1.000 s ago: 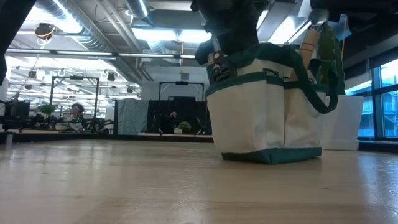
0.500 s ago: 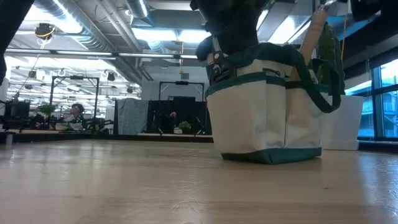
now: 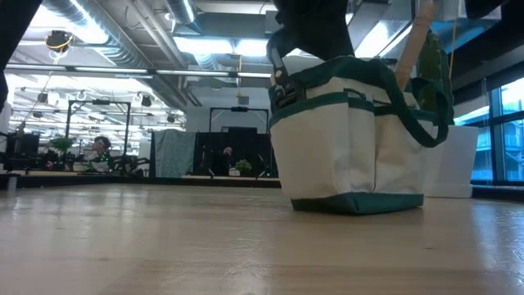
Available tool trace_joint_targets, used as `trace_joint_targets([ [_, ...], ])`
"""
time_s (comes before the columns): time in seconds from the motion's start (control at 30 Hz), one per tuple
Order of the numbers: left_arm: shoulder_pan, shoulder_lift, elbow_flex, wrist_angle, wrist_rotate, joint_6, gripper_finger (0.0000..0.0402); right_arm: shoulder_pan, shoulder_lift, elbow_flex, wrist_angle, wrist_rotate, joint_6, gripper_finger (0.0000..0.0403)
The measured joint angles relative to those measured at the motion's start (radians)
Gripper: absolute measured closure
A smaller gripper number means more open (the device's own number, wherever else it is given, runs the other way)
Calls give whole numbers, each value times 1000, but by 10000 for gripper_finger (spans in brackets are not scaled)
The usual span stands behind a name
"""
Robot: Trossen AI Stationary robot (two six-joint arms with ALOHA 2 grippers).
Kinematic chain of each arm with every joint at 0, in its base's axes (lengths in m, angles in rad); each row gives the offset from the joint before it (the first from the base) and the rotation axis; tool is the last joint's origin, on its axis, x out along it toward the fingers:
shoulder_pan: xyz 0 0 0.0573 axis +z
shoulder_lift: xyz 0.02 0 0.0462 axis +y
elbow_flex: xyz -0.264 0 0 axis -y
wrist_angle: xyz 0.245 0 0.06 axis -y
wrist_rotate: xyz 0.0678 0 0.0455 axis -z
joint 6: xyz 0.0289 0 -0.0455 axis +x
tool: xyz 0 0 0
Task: Pick & Place Garden tools in Gardening bag
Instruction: Put the brown trowel into the green gardening bag
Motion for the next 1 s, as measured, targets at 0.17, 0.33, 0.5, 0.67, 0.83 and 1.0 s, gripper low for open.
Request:
trace_joint_targets([
  [0.17,-3,0,0,-1,0,0,400,-19,17,0,-133,0,121,401],
  [0.33,-2,0,0,-1,-1,0,399,-28,27,0,-139,17,138,401],
  [0.5,6,0,-1,-1,19,-7,400,-27,27,0,-66,25,76,401],
  [0.67,8,0,-1,-5,20,-7,399,-27,27,0,-22,25,40,401],
  [0.83,12,7,-1,-28,20,-7,401,-19,27,0,21,23,0,401],
  [1.0,13,26,-3,-32,45,-7,399,-19,28,0,28,46,-34,401],
])
